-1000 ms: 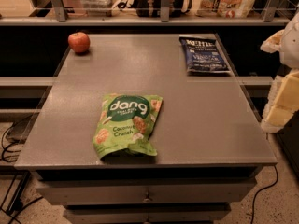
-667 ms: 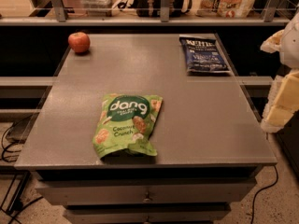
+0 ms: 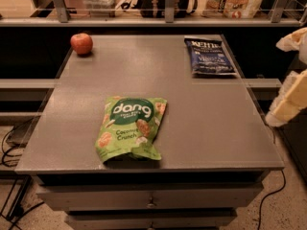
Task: Move blue chip bag near apple
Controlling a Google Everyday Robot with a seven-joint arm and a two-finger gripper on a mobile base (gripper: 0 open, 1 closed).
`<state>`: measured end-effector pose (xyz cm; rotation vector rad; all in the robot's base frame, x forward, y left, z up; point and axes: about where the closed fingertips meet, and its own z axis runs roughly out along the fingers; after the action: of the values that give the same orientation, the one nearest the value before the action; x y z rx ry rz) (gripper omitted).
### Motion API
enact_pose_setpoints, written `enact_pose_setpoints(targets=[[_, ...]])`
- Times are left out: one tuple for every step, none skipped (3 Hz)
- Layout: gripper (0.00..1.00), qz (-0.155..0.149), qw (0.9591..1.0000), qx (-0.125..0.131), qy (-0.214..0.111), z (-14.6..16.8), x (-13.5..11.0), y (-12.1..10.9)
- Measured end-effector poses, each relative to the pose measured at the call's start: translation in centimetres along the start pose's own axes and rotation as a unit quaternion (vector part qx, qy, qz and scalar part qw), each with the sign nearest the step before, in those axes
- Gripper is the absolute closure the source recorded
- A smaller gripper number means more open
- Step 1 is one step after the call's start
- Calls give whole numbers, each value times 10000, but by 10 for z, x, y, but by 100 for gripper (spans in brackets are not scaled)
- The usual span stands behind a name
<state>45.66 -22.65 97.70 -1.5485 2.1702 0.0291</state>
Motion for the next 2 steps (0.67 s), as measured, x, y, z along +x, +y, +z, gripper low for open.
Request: enact_pose_setpoints(targets=[[0, 293, 9965, 70, -782, 19, -12, -20], [0, 517, 9910, 189, -1221, 46, -26, -51]])
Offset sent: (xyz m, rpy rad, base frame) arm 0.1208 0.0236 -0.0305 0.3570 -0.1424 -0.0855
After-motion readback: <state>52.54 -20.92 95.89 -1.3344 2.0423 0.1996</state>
